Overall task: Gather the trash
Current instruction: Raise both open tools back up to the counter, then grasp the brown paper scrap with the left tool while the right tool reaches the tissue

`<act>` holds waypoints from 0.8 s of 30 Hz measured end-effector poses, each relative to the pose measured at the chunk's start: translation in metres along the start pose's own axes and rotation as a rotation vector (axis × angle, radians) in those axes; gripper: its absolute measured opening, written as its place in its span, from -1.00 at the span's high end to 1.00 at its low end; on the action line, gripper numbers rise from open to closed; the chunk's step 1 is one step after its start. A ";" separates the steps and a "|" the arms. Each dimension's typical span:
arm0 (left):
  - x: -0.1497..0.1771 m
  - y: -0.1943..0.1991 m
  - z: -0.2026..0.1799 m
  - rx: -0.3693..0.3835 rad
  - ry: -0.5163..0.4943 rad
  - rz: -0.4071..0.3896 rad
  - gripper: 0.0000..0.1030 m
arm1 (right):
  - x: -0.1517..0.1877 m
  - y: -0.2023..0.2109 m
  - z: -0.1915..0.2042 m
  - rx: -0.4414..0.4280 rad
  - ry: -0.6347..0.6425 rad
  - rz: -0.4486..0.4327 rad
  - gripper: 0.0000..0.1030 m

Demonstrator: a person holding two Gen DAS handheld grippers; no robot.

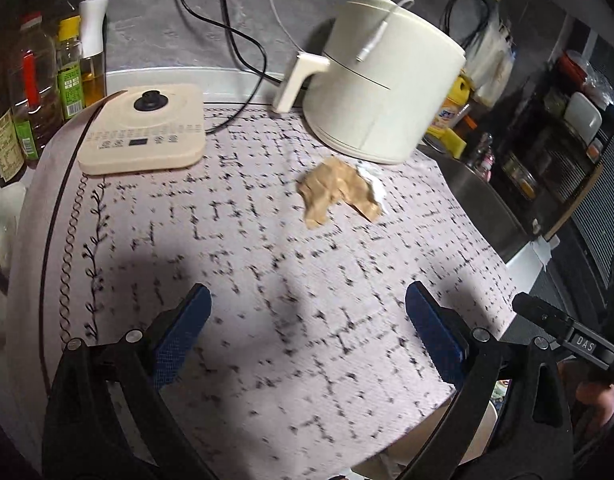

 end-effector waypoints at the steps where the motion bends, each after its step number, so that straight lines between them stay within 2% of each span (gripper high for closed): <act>1: -0.003 -0.001 0.005 0.003 -0.001 0.001 -0.88 | -0.001 -0.003 0.008 -0.002 -0.001 -0.001 -0.85; 7: -0.025 -0.018 0.025 0.024 -0.009 0.008 -0.88 | -0.004 -0.015 0.038 0.012 -0.015 0.016 -0.85; 16: -0.048 -0.041 0.021 0.106 0.036 -0.015 -0.86 | -0.024 -0.016 0.043 0.045 0.015 0.010 -0.85; 24: -0.056 -0.083 0.003 0.123 0.047 0.028 -0.49 | -0.049 -0.034 0.028 0.029 0.012 0.012 -0.85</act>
Point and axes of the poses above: each gripper's, at about its wrist camera, not at the fingertips, and y roughly against the way its jaws point, z to its left, x to its underside, the point moved 6 cm from there along -y, roughly the way its jaws point, and after that the axes turned 4 degrees about -z, right-handed, at the moved point
